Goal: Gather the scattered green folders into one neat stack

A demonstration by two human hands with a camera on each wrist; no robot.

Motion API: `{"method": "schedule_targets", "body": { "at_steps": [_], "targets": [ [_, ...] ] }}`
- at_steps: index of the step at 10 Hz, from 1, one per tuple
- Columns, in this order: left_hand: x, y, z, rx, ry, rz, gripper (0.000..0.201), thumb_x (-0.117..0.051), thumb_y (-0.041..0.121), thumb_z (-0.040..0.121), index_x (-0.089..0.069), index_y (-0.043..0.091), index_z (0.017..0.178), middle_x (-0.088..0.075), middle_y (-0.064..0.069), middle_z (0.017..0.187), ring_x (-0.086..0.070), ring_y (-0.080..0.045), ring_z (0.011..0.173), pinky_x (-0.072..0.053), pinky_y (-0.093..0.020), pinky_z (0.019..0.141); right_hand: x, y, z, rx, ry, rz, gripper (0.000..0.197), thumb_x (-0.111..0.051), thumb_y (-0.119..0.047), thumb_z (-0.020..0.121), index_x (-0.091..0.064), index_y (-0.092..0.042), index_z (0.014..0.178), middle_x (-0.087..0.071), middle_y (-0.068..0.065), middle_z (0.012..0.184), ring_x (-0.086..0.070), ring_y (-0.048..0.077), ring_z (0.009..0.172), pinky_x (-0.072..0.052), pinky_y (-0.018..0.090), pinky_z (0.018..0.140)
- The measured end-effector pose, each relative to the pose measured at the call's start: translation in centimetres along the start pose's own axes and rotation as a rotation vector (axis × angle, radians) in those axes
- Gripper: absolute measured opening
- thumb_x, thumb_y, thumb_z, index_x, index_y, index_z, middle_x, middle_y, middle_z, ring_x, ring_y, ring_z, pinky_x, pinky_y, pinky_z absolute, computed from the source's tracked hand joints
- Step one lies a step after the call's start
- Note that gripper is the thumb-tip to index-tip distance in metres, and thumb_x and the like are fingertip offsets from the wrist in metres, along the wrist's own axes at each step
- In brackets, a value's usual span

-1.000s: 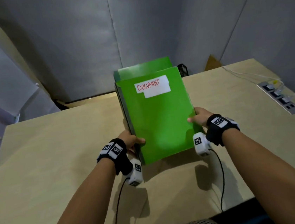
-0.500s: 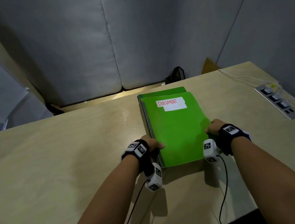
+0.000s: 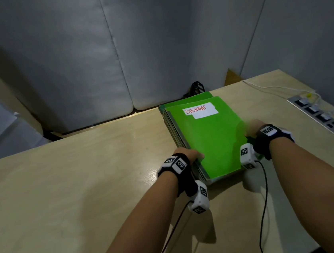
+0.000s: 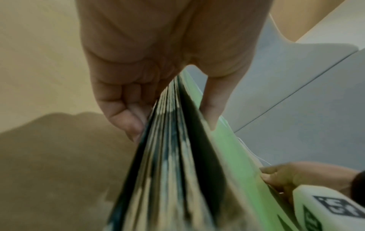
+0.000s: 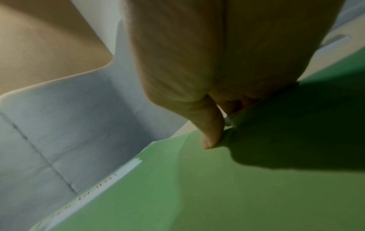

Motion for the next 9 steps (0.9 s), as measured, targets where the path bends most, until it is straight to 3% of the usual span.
{"method": "schedule_targets", "body": {
  "at_steps": [1,2,3,4,5,6,7,8,9],
  "targets": [
    [-0.8,0.4,0.1,-0.007,0.009,-0.036,0.067,-0.075,0.030,0.080,-0.050,-0.003,0.133,-0.058,-0.017,0.126,-0.057,-0.030,0.095,-0.048,-0.032,0.084,0.4,0.8,0.2,-0.002,0.012,0.010,0.036,-0.048,-0.009,0.098,-0.051,0.012,0.127,-0.051,0.028,0.133,-0.051,0.039,0.123,-0.042,0.038,0.095],
    [-1.1,0.3,0.4,-0.014,0.037,0.008,0.063,-0.076,0.037,0.076,-0.059,0.000,0.124,-0.064,-0.015,0.118,-0.064,-0.030,0.097,-0.053,-0.034,0.089,0.3,1.5,0.8,-0.029,0.013,0.031,0.038,-0.049,-0.006,0.097,-0.048,0.014,0.129,-0.049,0.030,0.135,-0.049,0.041,0.124,-0.040,0.043,0.102],
    [-1.2,0.7,0.2,-0.038,0.058,0.045,0.058,-0.074,0.036,0.078,-0.061,-0.003,0.120,-0.067,-0.018,0.108,-0.065,-0.028,0.089,-0.049,-0.031,0.076,0.2,1.5,1.0,-0.016,0.000,-0.024,0.039,-0.047,-0.006,0.097,-0.045,0.011,0.132,-0.047,0.028,0.138,-0.047,0.039,0.126,-0.039,0.040,0.102],
    [-1.1,0.9,0.0,-0.056,0.098,0.082,0.052,-0.073,0.036,0.081,-0.062,-0.003,0.114,-0.060,-0.013,0.089,-0.059,-0.024,0.079,-0.049,-0.029,0.073,0.1,1.6,1.0,-0.016,-0.022,-0.047,0.039,-0.047,-0.008,0.097,-0.044,0.007,0.133,-0.047,0.027,0.136,-0.048,0.039,0.123,-0.040,0.042,0.100],
    [-1.0,0.9,-0.8,-0.066,0.110,0.074,0.040,-0.073,0.037,0.082,-0.060,0.002,0.097,-0.058,-0.010,0.075,-0.058,-0.025,0.077,-0.049,-0.028,0.069,0.3,1.8,1.3,-0.001,0.025,-0.191,0.040,-0.049,-0.013,0.095,-0.047,0.002,0.132,-0.045,0.025,0.137,-0.043,0.039,0.126,-0.041,0.043,0.104],
    [-0.9,0.9,-0.8,-0.086,0.097,0.075,0.042,-0.073,0.040,0.080,-0.056,0.003,0.091,-0.058,-0.010,0.077,-0.058,-0.026,0.076,-0.047,-0.028,0.066,0.0,0.8,0.4,0.048,0.012,-0.312,0.031,-0.044,-0.007,0.098,-0.054,0.003,0.126,-0.054,0.019,0.125,-0.052,0.033,0.116,-0.044,0.036,0.097],
    [-1.0,0.6,-0.7,-0.093,0.084,0.069,0.049,-0.074,0.050,0.077,-0.053,0.005,0.080,-0.057,-0.009,0.076,-0.055,-0.024,0.067,-0.044,-0.027,0.060,-0.1,-0.2,-0.6,0.063,0.014,-0.286,0.018,-0.042,-0.008,0.098,-0.057,0.001,0.103,-0.054,0.013,0.095,-0.057,0.025,0.093,-0.042,0.035,0.089],
    [-0.7,0.9,-1.0,-0.123,0.099,0.077,0.056,-0.064,0.062,0.079,-0.049,0.008,0.075,-0.052,-0.007,0.072,-0.051,-0.021,0.062,-0.041,-0.028,0.062,1.0,-0.1,-0.2,-0.030,0.164,-0.083,0.030,-0.040,-0.017,0.098,-0.048,-0.001,0.122,-0.042,0.023,0.132,-0.038,0.035,0.127,-0.031,0.045,0.107],
    [0.5,1.1,-1.8,-0.144,0.147,0.113,0.072,-0.051,0.062,0.088,-0.052,-0.001,0.121,-0.057,-0.018,0.119,-0.058,-0.031,0.104,-0.042,-0.033,0.081,1.5,-1.0,-0.7,0.025,0.253,0.012,0.042,-0.038,-0.020,0.096,-0.038,-0.006,0.135,-0.033,0.020,0.142,-0.030,0.035,0.133,-0.027,0.048,0.106]
  ]
}}
Point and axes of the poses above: each hand's wrist, its own z-axis towards the middle knuckle, its own x-axis out of the back of the hand, y = z × x, the point moved 9 cm from there along z, towards the middle knuckle
